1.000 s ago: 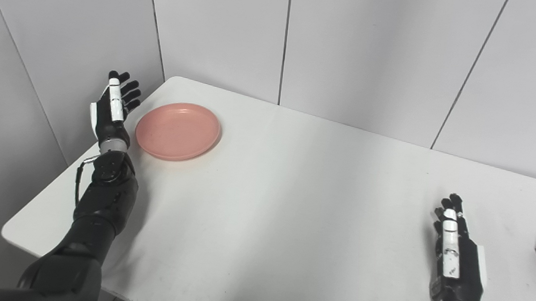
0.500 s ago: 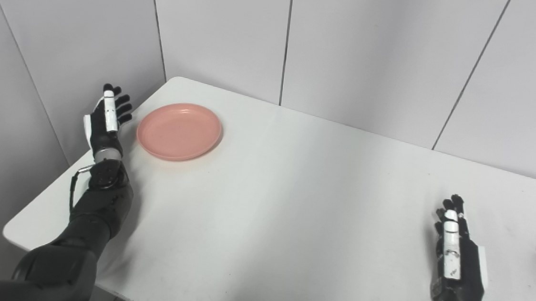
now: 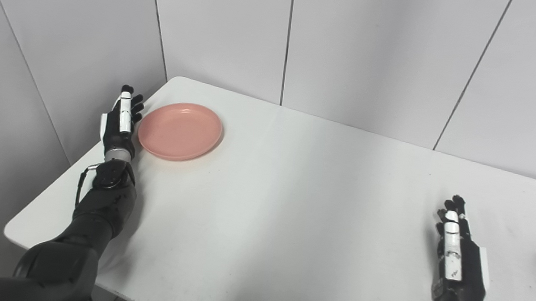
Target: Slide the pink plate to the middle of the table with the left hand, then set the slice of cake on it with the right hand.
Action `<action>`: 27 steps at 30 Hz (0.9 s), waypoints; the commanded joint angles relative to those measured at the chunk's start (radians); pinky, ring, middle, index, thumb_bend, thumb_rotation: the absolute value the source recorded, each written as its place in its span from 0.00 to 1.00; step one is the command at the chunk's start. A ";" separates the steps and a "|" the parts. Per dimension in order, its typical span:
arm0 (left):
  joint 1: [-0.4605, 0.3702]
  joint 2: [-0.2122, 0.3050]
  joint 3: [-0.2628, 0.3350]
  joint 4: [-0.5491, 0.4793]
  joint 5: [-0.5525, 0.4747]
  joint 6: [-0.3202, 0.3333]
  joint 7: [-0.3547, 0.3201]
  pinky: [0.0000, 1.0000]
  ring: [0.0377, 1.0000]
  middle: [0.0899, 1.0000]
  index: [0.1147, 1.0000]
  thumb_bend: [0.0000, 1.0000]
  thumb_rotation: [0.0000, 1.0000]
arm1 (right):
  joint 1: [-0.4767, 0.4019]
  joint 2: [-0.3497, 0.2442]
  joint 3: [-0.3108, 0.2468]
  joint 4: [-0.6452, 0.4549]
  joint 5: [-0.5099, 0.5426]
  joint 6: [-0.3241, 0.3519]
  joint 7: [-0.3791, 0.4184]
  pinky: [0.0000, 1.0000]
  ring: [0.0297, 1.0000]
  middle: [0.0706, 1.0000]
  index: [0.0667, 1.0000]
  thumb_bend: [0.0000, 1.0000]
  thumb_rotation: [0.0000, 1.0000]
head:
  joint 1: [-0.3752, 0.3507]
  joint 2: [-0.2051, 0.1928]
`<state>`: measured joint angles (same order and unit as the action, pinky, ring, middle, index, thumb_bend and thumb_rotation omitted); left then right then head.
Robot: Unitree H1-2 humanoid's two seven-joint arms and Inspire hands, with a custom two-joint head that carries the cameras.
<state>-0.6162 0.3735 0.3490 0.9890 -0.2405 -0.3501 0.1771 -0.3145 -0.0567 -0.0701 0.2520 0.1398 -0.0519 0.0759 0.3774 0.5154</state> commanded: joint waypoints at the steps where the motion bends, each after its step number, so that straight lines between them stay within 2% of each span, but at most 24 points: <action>1: -0.059 0.007 -0.013 -0.007 -0.006 0.012 -0.038 0.98 0.89 0.86 0.87 0.68 1.00 | 0.004 -0.001 -0.002 -0.021 0.000 -0.025 0.001 1.00 0.95 0.95 0.96 0.57 0.88 | 0.000 0.001; 4: -0.060 -0.001 -0.015 -0.010 -0.010 0.025 -0.046 0.99 0.90 0.86 0.86 0.68 1.00 | 0.007 0.000 -0.001 -0.028 -0.005 -0.019 -0.002 1.00 0.95 0.95 0.96 0.58 0.88 | -0.002 0.001; 6: -0.062 -0.010 -0.013 -0.012 -0.017 0.031 -0.052 0.94 0.89 0.85 0.86 0.68 1.00 | 0.008 0.001 -0.001 -0.030 -0.005 -0.017 -0.004 0.99 0.94 0.95 0.95 0.58 0.89 | -0.002 0.001; 10: -0.067 -0.020 -0.018 -0.010 -0.024 0.034 -0.061 0.93 0.88 0.84 0.85 0.69 1.00 | 0.007 0.001 0.000 -0.026 -0.012 -0.019 -0.008 0.98 0.94 0.95 0.95 0.62 0.87 | -0.003 0.001; 14: -0.070 -0.030 -0.023 -0.009 -0.044 0.038 -0.098 0.92 0.88 0.84 0.85 0.69 1.00 | 0.003 0.002 -0.002 -0.016 -0.006 -0.036 -0.003 0.99 0.94 0.95 0.95 0.60 0.87 | -0.004 0.001; 20: -0.063 -0.050 -0.033 -0.039 -0.070 0.062 -0.164 0.89 0.85 0.82 0.82 0.71 1.00 | 0.004 0.000 0.001 -0.018 -0.012 -0.026 -0.006 0.99 0.95 0.95 0.96 0.60 0.88 | -0.005 0.004; 27: -0.048 -0.084 -0.034 -0.118 -0.089 0.131 -0.193 0.86 0.83 0.80 0.79 0.69 1.00 | 0.007 0.005 0.000 -0.035 -0.006 -0.003 -0.011 0.99 0.95 0.95 0.96 0.60 0.86 | -0.008 0.006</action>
<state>-0.6420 0.2840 0.3133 0.9045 -0.3187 -0.2344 0.0014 -0.3033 -0.0550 -0.0671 0.2357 0.1291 -0.0480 0.0658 0.3682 0.5216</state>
